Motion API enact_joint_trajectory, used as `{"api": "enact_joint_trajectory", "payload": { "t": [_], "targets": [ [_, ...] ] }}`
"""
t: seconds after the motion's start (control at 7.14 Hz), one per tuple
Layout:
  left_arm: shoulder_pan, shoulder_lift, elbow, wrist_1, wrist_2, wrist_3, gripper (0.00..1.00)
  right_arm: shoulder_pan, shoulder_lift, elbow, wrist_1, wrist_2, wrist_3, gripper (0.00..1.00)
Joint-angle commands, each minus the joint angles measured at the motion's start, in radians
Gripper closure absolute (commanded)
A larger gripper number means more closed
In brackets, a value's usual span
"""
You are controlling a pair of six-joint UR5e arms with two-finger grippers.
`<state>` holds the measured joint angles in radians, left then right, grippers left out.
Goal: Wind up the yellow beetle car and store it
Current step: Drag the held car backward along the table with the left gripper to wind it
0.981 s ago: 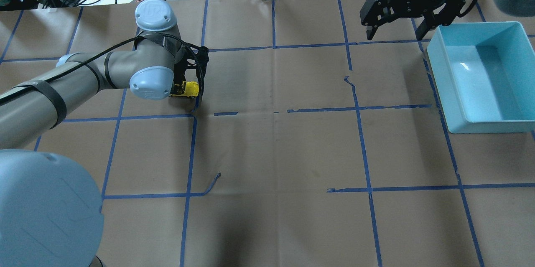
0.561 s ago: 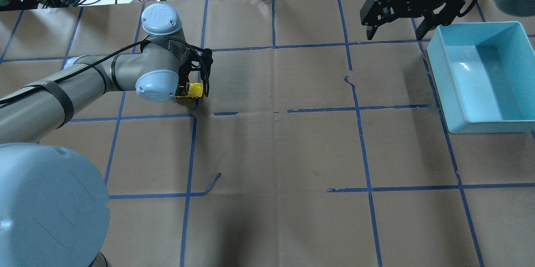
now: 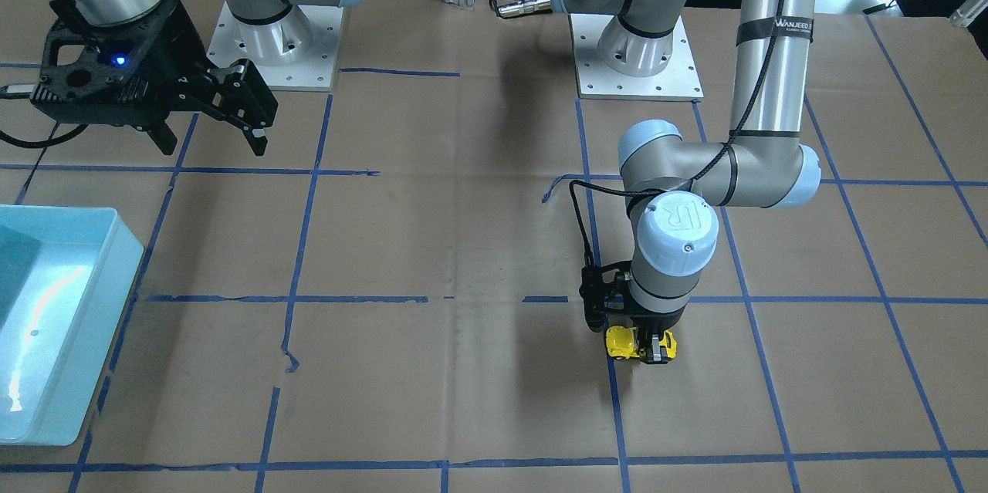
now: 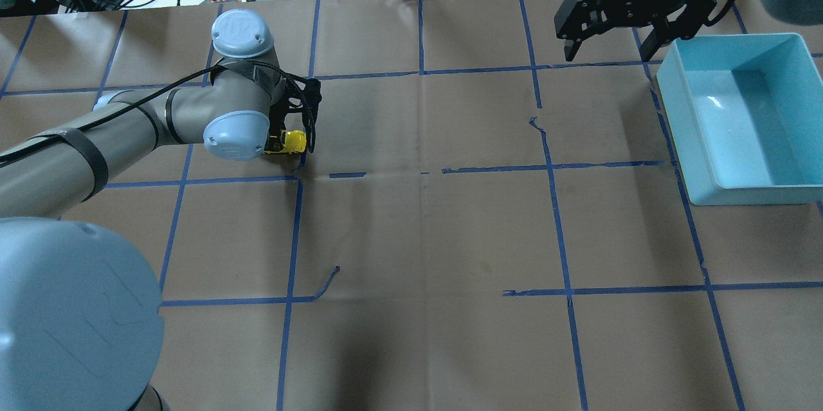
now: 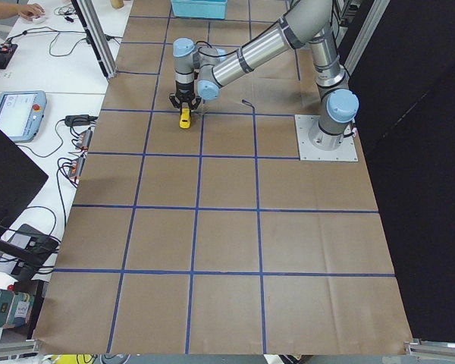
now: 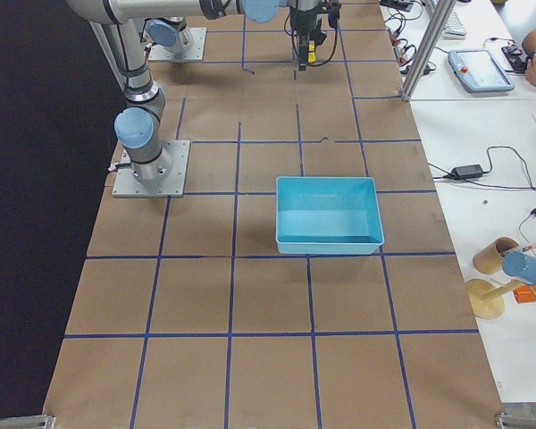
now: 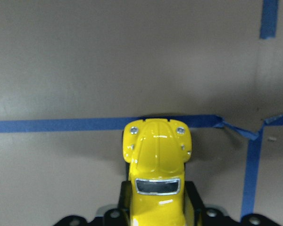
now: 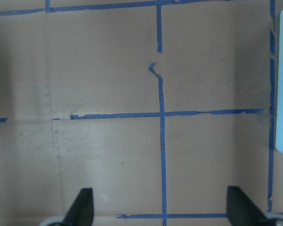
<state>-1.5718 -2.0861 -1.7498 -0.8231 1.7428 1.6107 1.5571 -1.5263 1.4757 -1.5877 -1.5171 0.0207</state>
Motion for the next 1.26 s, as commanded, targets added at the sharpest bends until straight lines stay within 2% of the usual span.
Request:
{"api": "enact_joint_trajectory", "payload": {
  "t": [0.0,1.12],
  "targets": [
    [0.025,0.001,-0.004,-0.001,0.003,0.026,0.71,0.001,0.0,0.0,0.0,0.0,-0.001,0.0],
    [0.119,0.001,-0.013,-0.001,0.032,0.106,0.7,0.0,0.0,0.0,0.002,0.0,-0.001,0.0]
  ]
}}
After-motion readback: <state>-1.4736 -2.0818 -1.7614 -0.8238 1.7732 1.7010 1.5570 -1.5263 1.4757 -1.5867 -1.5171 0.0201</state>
